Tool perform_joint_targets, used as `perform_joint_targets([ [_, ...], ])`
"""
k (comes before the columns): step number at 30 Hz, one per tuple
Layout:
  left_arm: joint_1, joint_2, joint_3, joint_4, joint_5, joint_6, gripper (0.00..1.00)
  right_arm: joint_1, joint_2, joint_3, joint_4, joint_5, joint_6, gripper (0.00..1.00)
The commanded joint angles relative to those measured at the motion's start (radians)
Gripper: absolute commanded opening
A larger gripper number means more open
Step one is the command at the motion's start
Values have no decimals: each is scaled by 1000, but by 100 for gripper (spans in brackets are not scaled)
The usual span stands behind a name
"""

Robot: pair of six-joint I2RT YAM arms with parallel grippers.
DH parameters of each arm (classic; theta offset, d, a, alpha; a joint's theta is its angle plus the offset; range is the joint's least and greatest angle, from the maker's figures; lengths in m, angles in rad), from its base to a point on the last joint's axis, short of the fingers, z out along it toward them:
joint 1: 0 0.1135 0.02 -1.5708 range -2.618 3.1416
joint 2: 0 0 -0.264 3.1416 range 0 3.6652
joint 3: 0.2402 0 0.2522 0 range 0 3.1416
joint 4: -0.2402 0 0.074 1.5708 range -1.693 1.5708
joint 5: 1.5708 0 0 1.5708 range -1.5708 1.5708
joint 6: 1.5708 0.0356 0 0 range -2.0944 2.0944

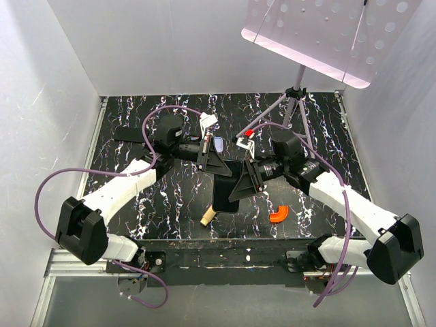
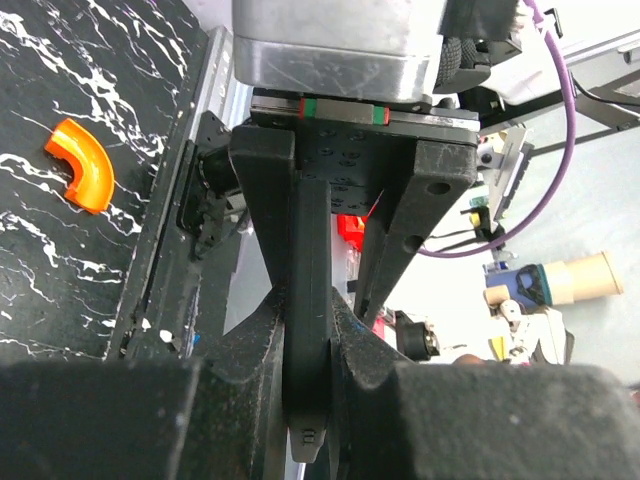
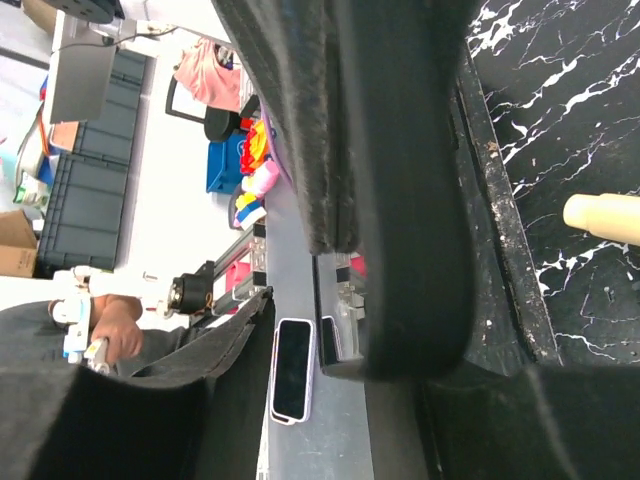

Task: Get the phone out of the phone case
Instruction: Pick up the phone at the center of the board.

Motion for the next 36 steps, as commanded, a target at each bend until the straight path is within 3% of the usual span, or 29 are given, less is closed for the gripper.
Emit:
perform_joint_targets([
  [1,-6,-4,57,-16,72,27,0,13,8,26,125,-69,38,42],
  [2,-6,-3,62,-20,74,32,0,13,14,24,137,-66,44,39],
  [4,-6,-3,71,-26,78,38,1,15,26,11,204,-66,82,25],
  [5,-4,-7,73,-31,63,35,12,15,31,-11,274,-58,128,10],
  [6,-3,-21,68,-37,30,38,20,15,29,-31,333,-46,165,2],
  [8,-3,-56,35,1,-21,6,35,15,20,-78,445,9,234,1],
  [11,0,-160,-62,35,-169,-31,74,9,-7,-129,543,103,314,1],
  [14,2,-268,-157,17,-315,-26,81,-14,-43,-184,637,158,387,1],
  [16,2,-315,-227,53,-365,-75,72,-46,-66,-207,687,167,433,1],
  [20,-7,-334,-373,334,-342,-264,61,-85,-89,-206,731,119,470,1],
  [26,-67,-291,-335,334,-317,-249,43,-85,-90,-213,763,117,498,1],
  [27,-76,-289,-328,340,-317,-247,36,-85,-90,-221,789,117,513,1],
  [30,-78,-294,-326,334,-313,-234,0,-90,-101,-243,840,127,555,1],
  [35,-79,-300,-343,372,-271,-255,0,-151,-116,-253,836,123,582,43],
  [36,-79,-302,-349,392,-267,-264,0,-163,-116,-255,853,112,591,48],
])
